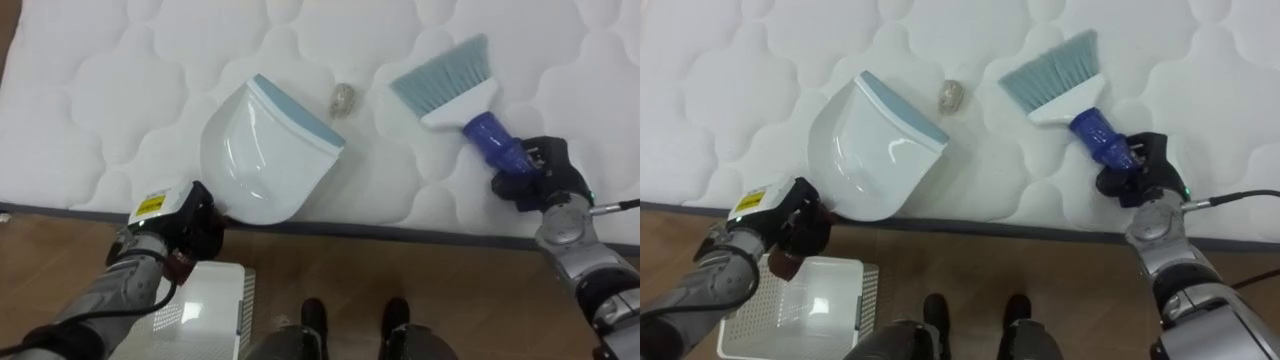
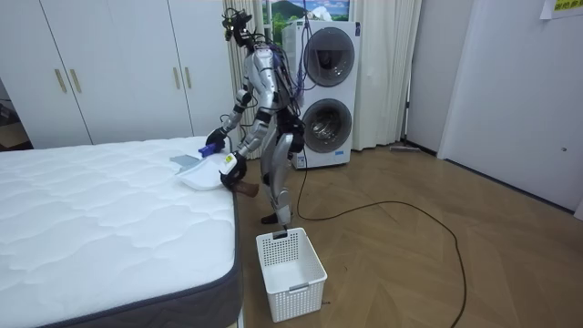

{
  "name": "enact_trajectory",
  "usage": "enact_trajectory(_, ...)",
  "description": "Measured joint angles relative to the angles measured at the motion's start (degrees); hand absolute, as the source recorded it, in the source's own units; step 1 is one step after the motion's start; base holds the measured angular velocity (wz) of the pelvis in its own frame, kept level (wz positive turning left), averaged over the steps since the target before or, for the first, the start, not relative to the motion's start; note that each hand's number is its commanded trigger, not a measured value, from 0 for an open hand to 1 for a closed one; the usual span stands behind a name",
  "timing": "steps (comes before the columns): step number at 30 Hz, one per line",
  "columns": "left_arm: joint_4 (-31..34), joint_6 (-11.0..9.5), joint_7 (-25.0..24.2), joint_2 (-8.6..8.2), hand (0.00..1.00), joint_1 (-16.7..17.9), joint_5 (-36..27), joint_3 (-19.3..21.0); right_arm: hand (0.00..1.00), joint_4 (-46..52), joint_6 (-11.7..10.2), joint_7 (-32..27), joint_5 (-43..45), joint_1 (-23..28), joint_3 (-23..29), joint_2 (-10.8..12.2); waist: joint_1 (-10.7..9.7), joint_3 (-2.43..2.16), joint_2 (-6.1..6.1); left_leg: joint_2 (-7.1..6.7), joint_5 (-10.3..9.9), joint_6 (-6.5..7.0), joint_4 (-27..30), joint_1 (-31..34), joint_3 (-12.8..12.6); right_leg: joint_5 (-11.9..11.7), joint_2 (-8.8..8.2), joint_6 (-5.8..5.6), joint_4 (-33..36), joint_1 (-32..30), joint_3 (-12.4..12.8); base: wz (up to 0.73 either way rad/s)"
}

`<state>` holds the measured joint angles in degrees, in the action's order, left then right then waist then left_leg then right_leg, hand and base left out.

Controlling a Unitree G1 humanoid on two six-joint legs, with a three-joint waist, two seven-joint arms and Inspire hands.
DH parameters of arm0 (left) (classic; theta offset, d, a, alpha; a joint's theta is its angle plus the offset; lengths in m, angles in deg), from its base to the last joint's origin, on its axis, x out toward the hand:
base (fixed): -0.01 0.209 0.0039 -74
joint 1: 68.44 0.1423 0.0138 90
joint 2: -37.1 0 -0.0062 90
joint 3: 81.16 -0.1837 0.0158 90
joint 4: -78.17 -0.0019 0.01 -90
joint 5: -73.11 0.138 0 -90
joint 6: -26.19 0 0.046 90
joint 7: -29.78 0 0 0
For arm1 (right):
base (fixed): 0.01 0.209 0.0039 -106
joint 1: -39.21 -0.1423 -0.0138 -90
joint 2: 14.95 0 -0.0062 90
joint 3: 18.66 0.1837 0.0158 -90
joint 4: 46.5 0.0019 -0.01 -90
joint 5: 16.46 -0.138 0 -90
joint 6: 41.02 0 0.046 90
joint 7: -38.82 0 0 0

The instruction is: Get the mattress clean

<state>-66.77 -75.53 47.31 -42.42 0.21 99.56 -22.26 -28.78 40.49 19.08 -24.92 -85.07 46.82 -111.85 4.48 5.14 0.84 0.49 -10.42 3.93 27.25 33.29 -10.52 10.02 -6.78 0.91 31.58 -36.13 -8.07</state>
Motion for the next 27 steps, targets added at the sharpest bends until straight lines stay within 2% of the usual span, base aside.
enact_trajectory(7,-0.01,0.18,-0.53,-0.16,1.0,-0.18,0.04,-0.04,1.0,-0.98,-0.02,1.91,0.36,-0.27,-1.18,-0.15,0.04,-0.04,-0.09,0.02,0.01,0.01,0.06,-0.04,-0.01,-0.01,-0.11,0.01,0.02,0.06,-0.06,0.0)
enact_trajectory(13,-0.09,0.15,-0.51,-0.16,1.0,0.01,0.23,0.2,1.0,-1.86,-0.15,2.35,6.34,-0.29,0.89,-0.52,-0.24,-0.13,-0.55,-0.07,0.02,0.03,0.4,0.01,0.05,-0.02,-0.13,0.02,0.25,0.2,-0.87,0.02)
enact_trajectory(19,1.11,0.53,-0.42,0.42,1.0,0.29,1.36,0.22,1.0,-2.8,-0.08,1.58,16.36,-1.4,1.41,-2.7,-1.0,-0.18,-0.65,-0.2,0.02,0.03,0.5,-0.05,1.16,-0.04,-0.22,0.03,0.17,0.9,-1.57,0.09)
enact_trajectory(22,2.38,1.08,-0.02,1.57,1.0,0.59,4.84,-0.36,1.0,-2.83,0.13,1.56,21.02,-3.23,1.02,-4.9,-1.25,-0.26,-0.91,-0.2,0.03,0.02,0.41,-0.34,1.14,-0.05,-0.22,0.06,0.3,1.02,-1.53,0.0)
enact_trajectory(25,3.15,1.84,1.63,3.28,1.0,1.25,10.09,-0.88,1.0,-2.79,1.35,1.12,26.2,-4.49,0.89,-5.98,-1.19,-0.35,-2.58,-0.29,0.15,-0.17,-0.08,-0.87,1.13,0.06,-0.5,0.23,0.42,1.24,-1.55,0.0)
enact_trajectory(26,3.77,2.24,2.04,4.37,1.0,1.19,11.97,-0.88,1.0,-2.77,2.04,1.12,28.65,-5.24,0.84,-6.2,-1.28,-0.4,-3.66,-0.23,0.3,-0.34,-0.29,-0.87,1.14,0.05,-0.5,0.33,0.35,1.17,-1.49,0.0)
enact_trajectory(27,3.86,2.43,2.09,5.15,1.0,1.19,13.28,-0.9,1.0,-2.72,2.37,1.09,31.09,-5.58,0.69,-6.56,-1.19,-0.76,-4.68,-0.06,0.33,-0.39,-0.32,-0.91,1.22,-0.04,-0.16,0.47,0.07,1.31,-1.54,0.0)
